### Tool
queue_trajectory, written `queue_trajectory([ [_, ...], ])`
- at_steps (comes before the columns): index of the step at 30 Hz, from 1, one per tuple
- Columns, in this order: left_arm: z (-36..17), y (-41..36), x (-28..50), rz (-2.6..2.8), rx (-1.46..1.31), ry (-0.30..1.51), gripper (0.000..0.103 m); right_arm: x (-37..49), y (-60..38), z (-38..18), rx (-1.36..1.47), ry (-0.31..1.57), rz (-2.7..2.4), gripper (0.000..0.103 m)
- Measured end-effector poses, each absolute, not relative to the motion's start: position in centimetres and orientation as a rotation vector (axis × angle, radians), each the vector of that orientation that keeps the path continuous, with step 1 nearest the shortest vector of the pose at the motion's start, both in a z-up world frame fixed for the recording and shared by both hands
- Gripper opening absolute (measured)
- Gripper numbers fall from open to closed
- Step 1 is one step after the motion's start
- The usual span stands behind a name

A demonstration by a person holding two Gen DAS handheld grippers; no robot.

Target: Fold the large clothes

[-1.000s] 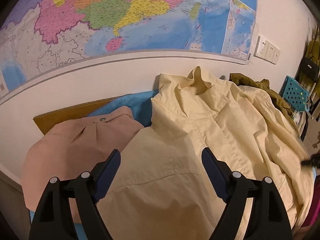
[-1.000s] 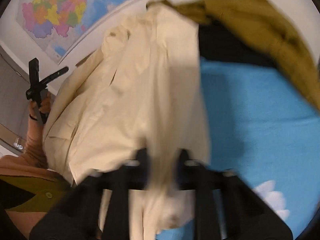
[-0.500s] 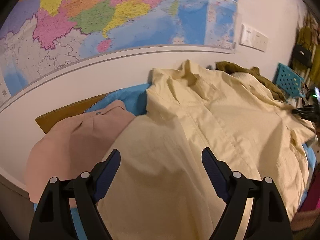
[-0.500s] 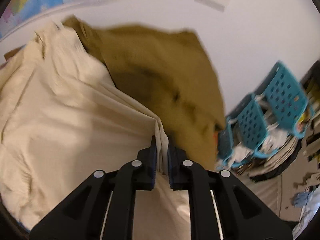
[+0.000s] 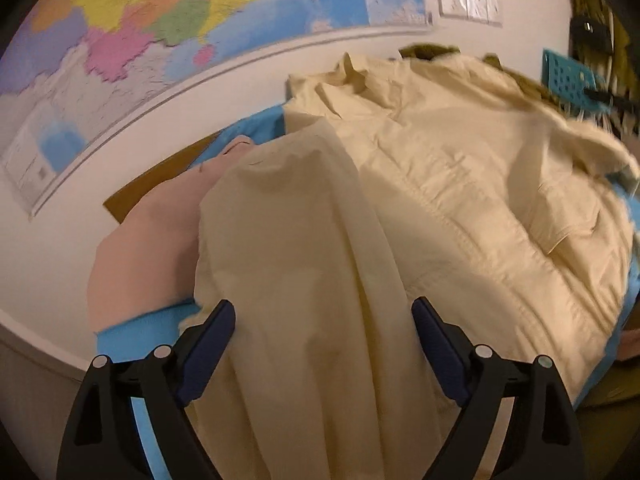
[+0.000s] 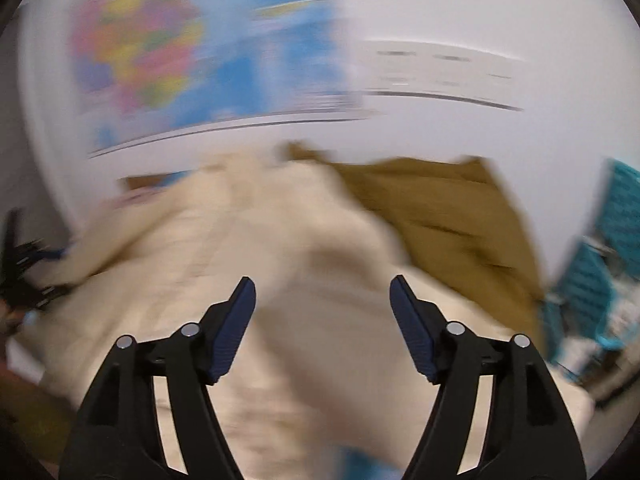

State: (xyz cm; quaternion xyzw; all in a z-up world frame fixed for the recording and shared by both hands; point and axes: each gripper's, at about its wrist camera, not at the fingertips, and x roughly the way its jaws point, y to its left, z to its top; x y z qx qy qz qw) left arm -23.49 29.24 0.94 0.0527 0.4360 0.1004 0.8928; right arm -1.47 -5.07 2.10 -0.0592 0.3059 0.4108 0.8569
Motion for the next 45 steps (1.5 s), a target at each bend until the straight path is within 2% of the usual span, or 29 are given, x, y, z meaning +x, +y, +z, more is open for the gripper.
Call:
queue_trajectory([
  [3, 0.5, 29.1, -24.4, 0.220, 0.131, 0.904, 0.057, -2.8, -0.5, 0.5, -0.158, 0.690, 1.002, 0.071],
  [5, 0.1, 29.1, -24.7, 0.236, 0.148, 0.914, 0.010, -3.5, 2.8, -1.0, -0.174, 0.736, 1.079, 0.071],
  [6, 0.2, 29.5, -24.8, 0.270, 0.145, 0.915, 0.005, -3.9, 4.0, -1.6, -0.179, 0.751, 1.100, 0.071],
  [9, 2.5, 32.3, -25.6, 0.302, 0.026, 0.867, 0.004, -3.9, 5.9, -2.6, -0.170, 0.775, 1.147, 0.071],
  [14, 8.7, 37.6, -25.4, 0.414, -0.019, 0.759, 0.003, -3.4, 6.8, -2.8, -0.144, 0.789, 1.153, 0.070],
  [18, 10.2, 40.7, -23.1, 0.529, 0.028, 0.770, 0.003, -3.1, 6.2, -3.0, -0.119, 0.781, 1.122, 0.070],
  [21, 6.7, 41.8, -20.5, 0.679, 0.145, 0.866, 0.004, -2.4, 5.1, -3.5, -0.087, 0.797, 1.095, 0.070],
  [25, 1.6, 42.8, -19.9, 0.678, 0.125, 0.960, 0.017, -2.5, 3.9, -3.9, -0.094, 0.810, 1.066, 0.070],
  [27, 1.6, 43.0, -21.7, 0.618, -0.001, 0.925, 0.034, -2.9, 2.4, -3.7, -0.078, 0.804, 1.059, 0.070],
  [28, 2.2, 42.8, -22.9, 0.581, -0.046, 0.880, 0.051, -3.2, 1.5, -3.4, -0.065, 0.792, 1.056, 0.071],
  [29, 2.7, 42.4, -24.1, 0.537, -0.082, 0.836, 0.059, -3.6, 0.4, -3.2, -0.049, 0.779, 1.051, 0.071],
  [30, 3.0, 41.9, -25.3, 0.468, -0.122, 0.797, 0.063, -3.8, -0.7, -3.1, -0.032, 0.770, 1.044, 0.071],
  [31, 3.2, 41.4, -26.3, 0.410, -0.152, 0.771, 0.072, -4.0, -2.4, -3.1, 0.000, 0.761, 1.024, 0.072],
  [39, 1.8, 34.5, -33.9, 0.071, -0.187, 0.608, 0.082, -7.0, -12.9, -5.7, 0.168, 0.801, 0.868, 0.077],
  [43, -0.3, 31.6, -34.8, -0.001, -0.191, 0.643, 0.082, -7.5, -15.1, -8.2, 0.208, 0.854, 0.833, 0.082],
  [45, -1.2, 30.5, -35.2, -0.028, -0.178, 0.672, 0.088, -7.4, -15.2, -9.3, 0.221, 0.869, 0.847, 0.084],
])
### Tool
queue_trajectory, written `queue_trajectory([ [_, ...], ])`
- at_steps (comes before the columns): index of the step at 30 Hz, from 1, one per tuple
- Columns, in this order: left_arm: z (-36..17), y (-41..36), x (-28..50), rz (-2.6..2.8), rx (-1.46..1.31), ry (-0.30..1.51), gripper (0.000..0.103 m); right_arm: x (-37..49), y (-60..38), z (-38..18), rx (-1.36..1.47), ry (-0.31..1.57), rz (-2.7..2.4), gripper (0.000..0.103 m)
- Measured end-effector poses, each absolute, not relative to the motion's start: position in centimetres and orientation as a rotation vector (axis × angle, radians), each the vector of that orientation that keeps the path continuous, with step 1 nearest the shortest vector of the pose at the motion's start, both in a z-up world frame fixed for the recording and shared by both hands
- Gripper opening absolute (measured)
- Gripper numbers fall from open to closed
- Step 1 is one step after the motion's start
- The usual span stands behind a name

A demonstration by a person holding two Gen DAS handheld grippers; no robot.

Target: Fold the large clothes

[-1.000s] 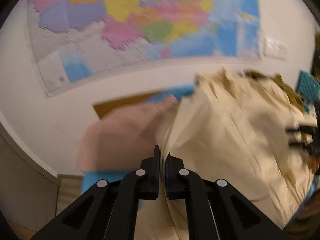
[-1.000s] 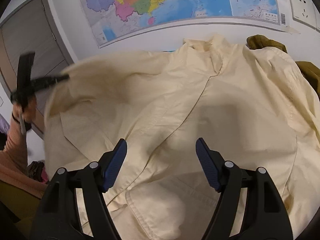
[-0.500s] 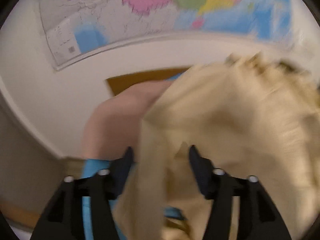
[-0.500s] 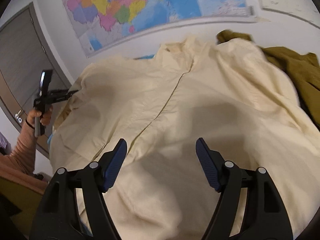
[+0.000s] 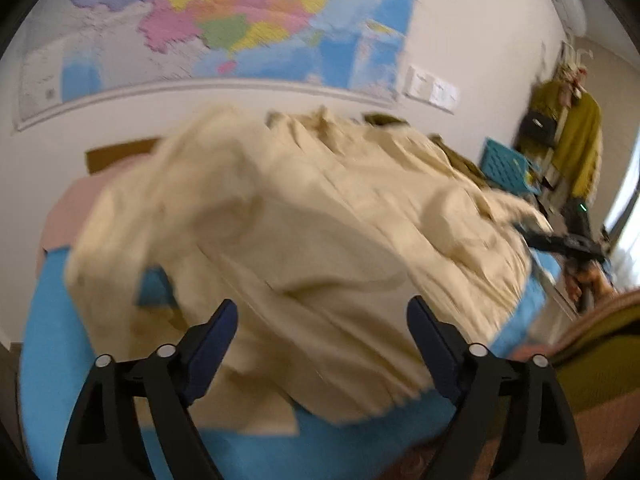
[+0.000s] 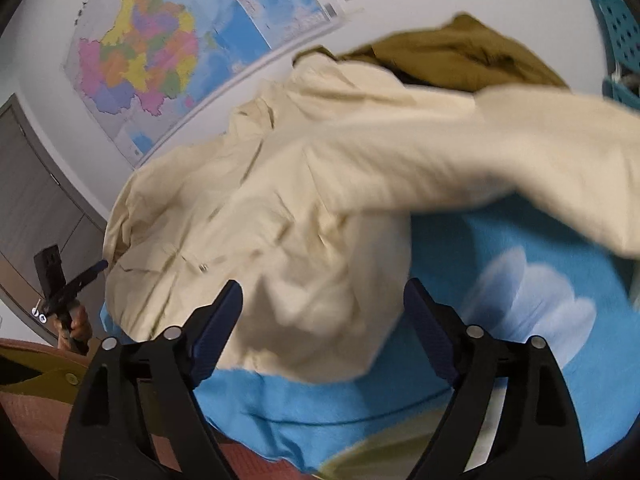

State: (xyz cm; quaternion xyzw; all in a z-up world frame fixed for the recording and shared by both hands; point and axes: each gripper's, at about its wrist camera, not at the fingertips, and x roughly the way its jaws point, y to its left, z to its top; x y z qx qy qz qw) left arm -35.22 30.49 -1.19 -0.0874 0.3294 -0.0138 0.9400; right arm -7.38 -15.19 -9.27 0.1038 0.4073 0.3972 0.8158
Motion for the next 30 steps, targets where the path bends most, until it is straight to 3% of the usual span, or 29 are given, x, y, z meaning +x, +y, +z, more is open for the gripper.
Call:
queue_trajectory([
  [4, -3.8, 29.0, -34.6, -0.077, -0.164, 0.766, 0.094, -6.7, -13.8, -11.1, 0.268, 0.888, 0.931, 0.081],
  [6, -5.0, 28.2, -33.8, -0.082, -0.165, 0.796, 0.094, -6.5, -13.3, -11.4, 0.340, 0.917, 1.020, 0.033],
  [7, -5.4, 27.9, -33.1, -0.074, -0.170, 0.804, 0.090, -6.6, -13.4, -11.1, 0.360, 0.917, 1.033, 0.028],
  [8, -5.4, 27.6, -32.9, -0.048, -0.162, 0.803, 0.072, -6.9, -13.8, -10.4, 0.376, 0.899, 1.052, 0.021],
  [10, -4.7, 27.5, -32.9, -0.020, -0.173, 0.789, 0.042, -8.0, -15.1, -7.9, 0.422, 0.824, 1.093, 0.018],
  [11, -3.5, 27.9, -33.2, -0.028, -0.210, 0.763, 0.034, -8.7, -16.0, -6.2, 0.427, 0.773, 1.100, 0.016],
  [12, -2.4, 28.2, -33.8, -0.044, -0.235, 0.729, 0.032, -9.5, -17.0, -4.9, 0.427, 0.729, 1.093, 0.015],
  [15, 0.1, 28.0, -35.4, -0.086, -0.220, 0.658, 0.035, -10.3, -18.6, -4.1, 0.365, 0.721, 1.006, 0.015],
  [16, 0.3, 27.6, -35.5, -0.083, -0.186, 0.656, 0.043, -10.2, -18.4, -4.6, 0.315, 0.762, 0.966, 0.017],
  [18, 0.0, 27.1, -35.4, -0.030, -0.105, 0.679, 0.060, -9.3, -17.8, -7.0, 0.191, 0.904, 0.825, 0.037],
  [20, 0.3, 27.6, -35.2, 0.021, -0.069, 0.678, 0.065, -8.9, -17.8, -7.5, 0.136, 0.942, 0.742, 0.043],
  [21, 0.7, 27.9, -35.3, 0.024, -0.074, 0.660, 0.065, -8.9, -18.0, -6.5, 0.136, 0.905, 0.730, 0.046],
  [24, 2.9, 28.4, -35.0, 0.098, 0.016, 0.589, 0.081, -9.9, -18.0, -2.5, 0.105, 0.744, 0.717, 0.061],
  [26, 4.0, 28.0, -33.4, 0.141, 0.117, 0.575, 0.082, -10.2, -15.5, 0.6, 0.076, 0.637, 0.828, 0.063],
  [27, 4.5, 27.8, -32.4, 0.155, 0.149, 0.572, 0.082, -9.8, -14.2, 1.1, 0.071, 0.622, 0.861, 0.068],
  [30, 5.4, 28.0, -28.2, 0.194, 0.217, 0.571, 0.082, -8.4, -7.4, 1.7, -0.002, 0.628, 0.999, 0.070],
])
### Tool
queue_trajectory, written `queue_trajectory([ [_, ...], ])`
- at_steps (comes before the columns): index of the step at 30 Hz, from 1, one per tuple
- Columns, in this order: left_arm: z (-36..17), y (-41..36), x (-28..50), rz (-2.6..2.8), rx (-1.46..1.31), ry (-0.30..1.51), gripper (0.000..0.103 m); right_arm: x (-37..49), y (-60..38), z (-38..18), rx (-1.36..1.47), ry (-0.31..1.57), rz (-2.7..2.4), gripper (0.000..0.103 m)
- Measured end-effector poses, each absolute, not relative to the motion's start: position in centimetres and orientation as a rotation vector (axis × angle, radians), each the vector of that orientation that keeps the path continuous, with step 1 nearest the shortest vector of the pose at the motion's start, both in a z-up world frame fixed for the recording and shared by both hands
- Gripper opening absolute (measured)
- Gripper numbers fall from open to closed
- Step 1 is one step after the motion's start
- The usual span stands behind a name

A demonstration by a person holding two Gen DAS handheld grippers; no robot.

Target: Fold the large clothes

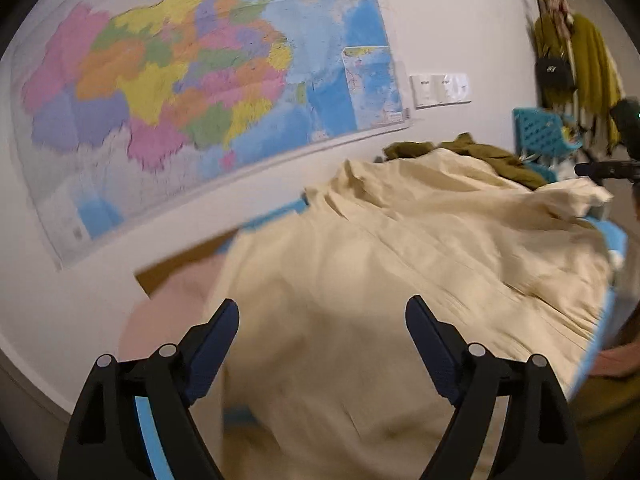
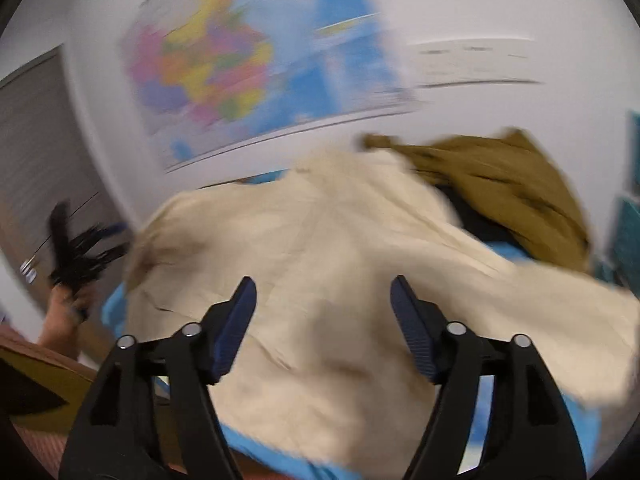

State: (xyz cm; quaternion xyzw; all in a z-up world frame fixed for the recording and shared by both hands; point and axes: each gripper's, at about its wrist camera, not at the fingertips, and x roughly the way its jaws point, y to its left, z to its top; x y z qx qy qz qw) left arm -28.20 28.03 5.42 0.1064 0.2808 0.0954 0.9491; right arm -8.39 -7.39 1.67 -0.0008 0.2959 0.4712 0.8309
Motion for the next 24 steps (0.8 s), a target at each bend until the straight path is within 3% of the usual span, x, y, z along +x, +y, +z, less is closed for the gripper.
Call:
queue_trajectory([
  [6, 4.9, 30.4, -19.2, 0.288, 0.258, 0.621, 0.082, -2.1, 8.6, -2.4, -0.136, 0.845, 1.111, 0.067],
  [13, 2.2, 33.7, -13.7, 0.318, 0.177, 0.742, 0.081, 5.0, 15.5, -7.9, -0.107, 1.047, 1.010, 0.059],
  [14, 2.1, 33.9, -13.6, 0.309, 0.160, 0.742, 0.081, 5.4, 15.7, -8.4, -0.092, 1.060, 1.015, 0.053],
  [16, 1.9, 34.4, -13.3, 0.298, 0.145, 0.736, 0.081, 5.3, 16.2, -8.4, -0.121, 1.040, 1.033, 0.027],
  [17, 1.8, 34.5, -13.1, 0.300, 0.146, 0.734, 0.081, 5.4, 16.4, -8.6, -0.122, 1.052, 1.043, 0.005],
  [20, 1.9, 35.1, -12.7, 0.297, 0.129, 0.724, 0.081, 5.6, 16.9, -7.8, -0.155, 1.017, 1.050, 0.003],
  [24, 3.1, 36.0, -12.3, 0.312, 0.109, 0.687, 0.080, 6.5, 17.3, -2.3, -0.155, 0.875, 1.042, 0.003],
])
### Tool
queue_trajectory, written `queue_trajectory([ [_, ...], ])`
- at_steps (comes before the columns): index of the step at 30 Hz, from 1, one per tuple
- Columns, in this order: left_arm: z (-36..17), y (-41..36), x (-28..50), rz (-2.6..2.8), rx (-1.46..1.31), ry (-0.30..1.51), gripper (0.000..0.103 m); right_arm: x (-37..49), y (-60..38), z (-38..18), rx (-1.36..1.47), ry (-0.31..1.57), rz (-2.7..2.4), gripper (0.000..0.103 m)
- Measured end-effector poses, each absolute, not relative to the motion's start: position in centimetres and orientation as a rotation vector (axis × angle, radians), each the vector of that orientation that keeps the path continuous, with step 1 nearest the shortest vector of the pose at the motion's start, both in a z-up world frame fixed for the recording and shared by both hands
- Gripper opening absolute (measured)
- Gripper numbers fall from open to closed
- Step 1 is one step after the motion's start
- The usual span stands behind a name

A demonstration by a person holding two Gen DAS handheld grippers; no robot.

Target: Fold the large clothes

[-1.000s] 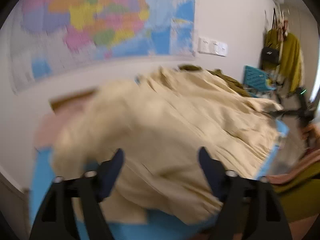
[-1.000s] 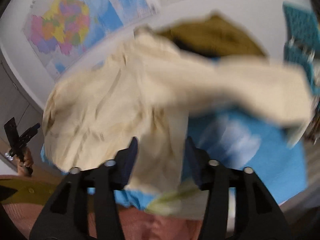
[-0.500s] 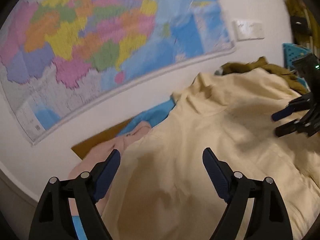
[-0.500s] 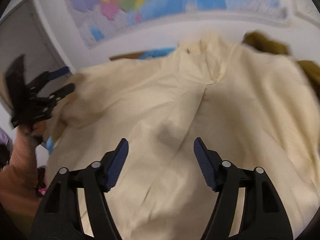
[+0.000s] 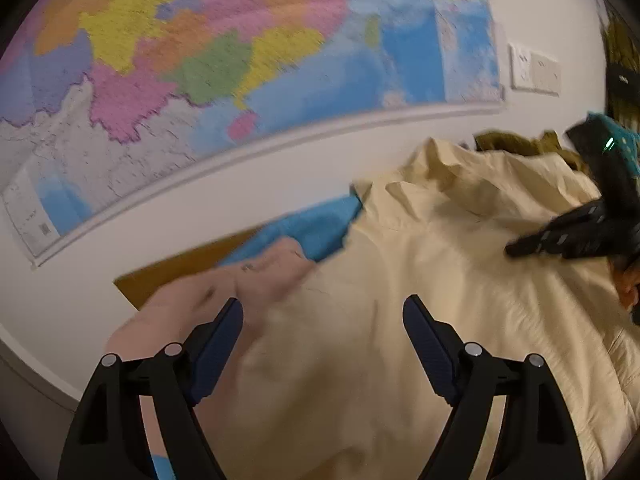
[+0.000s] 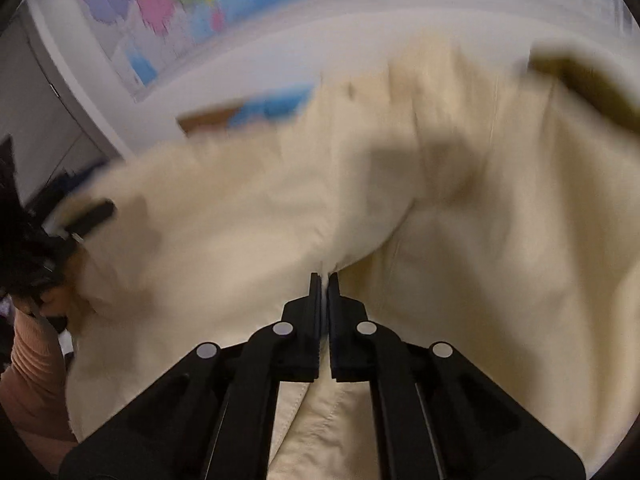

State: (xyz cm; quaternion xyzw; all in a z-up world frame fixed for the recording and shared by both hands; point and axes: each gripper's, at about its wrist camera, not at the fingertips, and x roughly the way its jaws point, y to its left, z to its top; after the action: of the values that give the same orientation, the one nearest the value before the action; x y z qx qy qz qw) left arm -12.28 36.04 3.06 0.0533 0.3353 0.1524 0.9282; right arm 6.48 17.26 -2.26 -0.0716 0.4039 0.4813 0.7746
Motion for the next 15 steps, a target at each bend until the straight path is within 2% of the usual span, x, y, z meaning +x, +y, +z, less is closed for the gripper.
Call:
queue_trajectory([
  [3, 4.3, 37.0, -11.7, 0.339, 0.098, 0.650, 0.080, 7.6, 17.8, -0.7, -0.195, 0.823, 1.000, 0.003],
  [10, 3.0, 38.2, -10.5, 0.334, 0.045, 0.699, 0.080, 9.7, 19.8, -4.6, -0.257, 0.841, 0.933, 0.003],
  [13, 2.1, 36.4, -11.5, 0.264, 0.077, 0.718, 0.080, 10.5, 19.3, -6.0, -0.242, 0.914, 0.939, 0.003],
  [14, 1.7, 35.8, -11.9, 0.235, 0.083, 0.722, 0.080, 10.3, 19.3, -6.3, -0.274, 0.918, 0.925, 0.007],
  [15, 1.2, 34.9, -12.5, 0.202, 0.097, 0.728, 0.080, 10.0, 18.5, -6.3, -0.284, 0.932, 0.909, 0.018],
])
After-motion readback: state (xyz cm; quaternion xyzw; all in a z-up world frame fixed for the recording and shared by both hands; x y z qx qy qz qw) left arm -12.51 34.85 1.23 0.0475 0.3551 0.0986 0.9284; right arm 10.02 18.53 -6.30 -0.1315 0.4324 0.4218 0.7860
